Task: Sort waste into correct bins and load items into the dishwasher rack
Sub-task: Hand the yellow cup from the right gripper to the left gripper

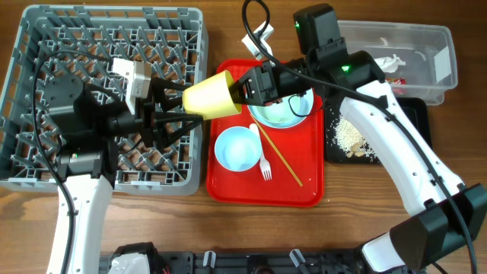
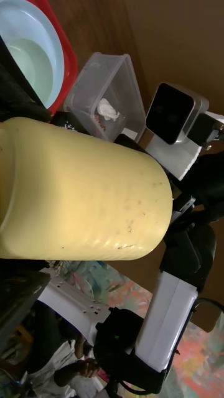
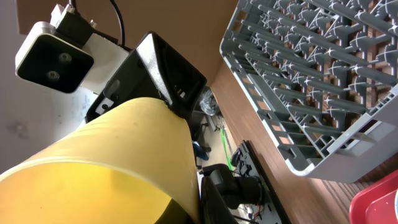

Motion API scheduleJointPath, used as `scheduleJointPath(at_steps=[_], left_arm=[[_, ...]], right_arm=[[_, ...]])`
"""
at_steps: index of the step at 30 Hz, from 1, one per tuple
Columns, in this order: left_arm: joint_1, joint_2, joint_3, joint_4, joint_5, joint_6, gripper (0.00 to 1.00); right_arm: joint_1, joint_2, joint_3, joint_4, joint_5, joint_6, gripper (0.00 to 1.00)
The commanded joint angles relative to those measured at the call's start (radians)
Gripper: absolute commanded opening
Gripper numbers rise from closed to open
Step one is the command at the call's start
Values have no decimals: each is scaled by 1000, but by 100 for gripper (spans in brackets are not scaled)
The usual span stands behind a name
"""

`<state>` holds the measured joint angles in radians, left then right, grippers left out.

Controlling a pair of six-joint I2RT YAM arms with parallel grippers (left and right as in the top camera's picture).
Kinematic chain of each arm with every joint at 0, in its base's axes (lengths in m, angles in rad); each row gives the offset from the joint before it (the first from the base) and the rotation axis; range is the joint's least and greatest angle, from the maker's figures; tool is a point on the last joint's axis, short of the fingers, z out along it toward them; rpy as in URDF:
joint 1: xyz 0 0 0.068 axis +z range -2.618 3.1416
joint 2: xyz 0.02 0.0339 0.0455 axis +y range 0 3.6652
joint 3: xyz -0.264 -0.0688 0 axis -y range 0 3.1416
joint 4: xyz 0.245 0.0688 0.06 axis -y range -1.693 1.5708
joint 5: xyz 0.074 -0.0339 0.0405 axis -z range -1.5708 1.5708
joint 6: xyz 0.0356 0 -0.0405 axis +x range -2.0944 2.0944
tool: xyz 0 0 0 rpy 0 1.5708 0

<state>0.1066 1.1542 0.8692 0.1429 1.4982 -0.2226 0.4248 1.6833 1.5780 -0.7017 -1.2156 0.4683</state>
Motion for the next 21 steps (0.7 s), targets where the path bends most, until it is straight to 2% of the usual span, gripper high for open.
scheduleJointPath(at_steps=[1, 15, 21], left_arm=[[2, 5, 16, 12, 31, 5, 76], [1, 5, 16, 34, 31, 4, 77], [-47, 5, 16, 42, 26, 5, 77]], right_arm=[[4, 13, -1, -3, -13, 6, 4], [4, 13, -1, -17, -13, 5, 4], [4, 13, -1, -17, -13, 5, 4]])
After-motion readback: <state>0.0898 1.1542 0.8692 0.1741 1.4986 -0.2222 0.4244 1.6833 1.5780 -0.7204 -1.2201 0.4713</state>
